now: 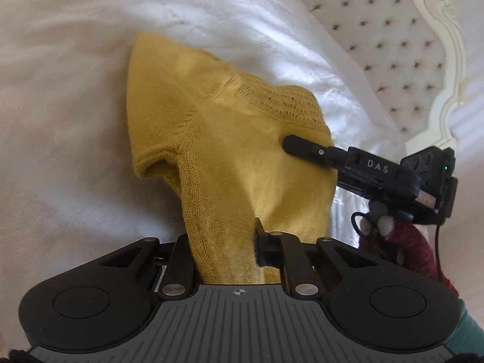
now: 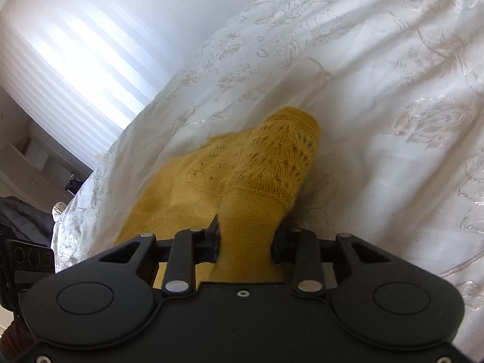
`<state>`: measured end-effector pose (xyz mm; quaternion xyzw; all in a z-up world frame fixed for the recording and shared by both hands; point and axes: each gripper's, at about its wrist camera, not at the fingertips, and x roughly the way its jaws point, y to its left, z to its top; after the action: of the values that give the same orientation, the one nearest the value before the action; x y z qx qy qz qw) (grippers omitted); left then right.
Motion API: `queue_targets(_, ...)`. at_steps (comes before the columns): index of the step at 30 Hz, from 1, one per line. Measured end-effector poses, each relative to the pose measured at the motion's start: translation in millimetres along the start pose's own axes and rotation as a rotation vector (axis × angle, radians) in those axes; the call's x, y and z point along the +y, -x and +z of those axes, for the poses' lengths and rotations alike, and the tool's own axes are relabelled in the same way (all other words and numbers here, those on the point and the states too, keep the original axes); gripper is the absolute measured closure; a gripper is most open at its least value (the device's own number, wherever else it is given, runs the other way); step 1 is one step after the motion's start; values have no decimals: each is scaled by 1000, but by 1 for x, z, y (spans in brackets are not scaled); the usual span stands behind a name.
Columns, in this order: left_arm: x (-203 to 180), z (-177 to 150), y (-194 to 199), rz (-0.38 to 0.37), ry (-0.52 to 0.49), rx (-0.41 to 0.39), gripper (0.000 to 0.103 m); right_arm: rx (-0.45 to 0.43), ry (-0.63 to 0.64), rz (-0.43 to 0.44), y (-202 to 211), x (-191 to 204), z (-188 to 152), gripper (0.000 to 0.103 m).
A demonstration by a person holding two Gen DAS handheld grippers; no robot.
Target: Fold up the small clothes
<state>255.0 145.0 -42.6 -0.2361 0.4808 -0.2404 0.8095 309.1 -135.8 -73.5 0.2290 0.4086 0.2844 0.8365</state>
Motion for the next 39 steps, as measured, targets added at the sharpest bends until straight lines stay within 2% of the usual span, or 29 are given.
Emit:
queue_targets(6, -27, -27, 32, -86, -3, 19, 88, 4, -9, -13, 49, 31, -7, 64)
queue_targets(12, -47, -80, 32, -136, -18, 100, 87, 75, -80, -60, 102, 35, -47, 63)
queue_targets(14, -49, -99, 21, -53, -60, 142, 86, 79, -98, -85, 113, 29, -64, 59)
queue_targets(17, -47, -123, 9, 136, -160, 170, 83, 73, -128, -221, 124, 13, -88, 52)
queue_targets(19, -46, -133, 15, 152, -195, 147, 81, 58, -162, -291, 130, 0, -102, 41)
queue_targets(22, -56, -133, 31, 193, -225, 112, 81, 26, -204, -301, 139, -5, -110, 39)
queue_targets(26, -82, -137, 65, 222, -370, -20, 80, -62, -108, -337, 152, 17, -102, 37)
queue_targets(29, -96, -128, 73, 257, -442, -140, 68, -161, -11, -333, 160, 36, -95, 37)
queue_targets(31, -107, -114, 58, 295, -455, -191, 64, -188, 46, -341, 158, 44, -92, 35)
queue_targets(34, -116, -93, 30, 299, -440, -205, 64, -166, 100, -356, 143, 48, -87, 35)
queue_targets(39, -130, -68, -15, 320, -482, -224, 64, -131, 172, -411, 122, 44, -85, 35)
